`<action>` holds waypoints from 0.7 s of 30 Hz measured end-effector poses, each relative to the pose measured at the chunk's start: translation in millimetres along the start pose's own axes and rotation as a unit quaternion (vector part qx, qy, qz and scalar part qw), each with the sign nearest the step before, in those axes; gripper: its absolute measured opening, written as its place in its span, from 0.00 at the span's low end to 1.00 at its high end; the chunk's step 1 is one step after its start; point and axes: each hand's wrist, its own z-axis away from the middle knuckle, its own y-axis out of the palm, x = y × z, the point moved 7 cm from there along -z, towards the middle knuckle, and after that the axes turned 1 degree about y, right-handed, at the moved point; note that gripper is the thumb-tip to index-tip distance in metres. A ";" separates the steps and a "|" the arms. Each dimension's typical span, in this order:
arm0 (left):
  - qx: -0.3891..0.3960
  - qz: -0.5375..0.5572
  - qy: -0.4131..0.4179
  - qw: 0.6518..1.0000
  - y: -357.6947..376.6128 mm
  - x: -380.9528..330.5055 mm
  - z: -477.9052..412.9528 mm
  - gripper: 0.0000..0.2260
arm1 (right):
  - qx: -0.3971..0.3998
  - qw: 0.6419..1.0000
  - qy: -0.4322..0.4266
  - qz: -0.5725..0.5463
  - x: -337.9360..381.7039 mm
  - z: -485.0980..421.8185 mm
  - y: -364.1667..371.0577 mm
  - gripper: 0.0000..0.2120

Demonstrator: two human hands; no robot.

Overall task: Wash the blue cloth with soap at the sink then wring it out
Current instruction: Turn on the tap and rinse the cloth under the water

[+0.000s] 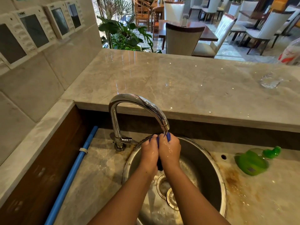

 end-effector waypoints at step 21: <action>0.004 -0.106 0.080 0.991 -15.0 -17.4 -21.9 0.16 | 0.012 0.994 -0.062 -0.091 29.5 28.5 -5.7 0.17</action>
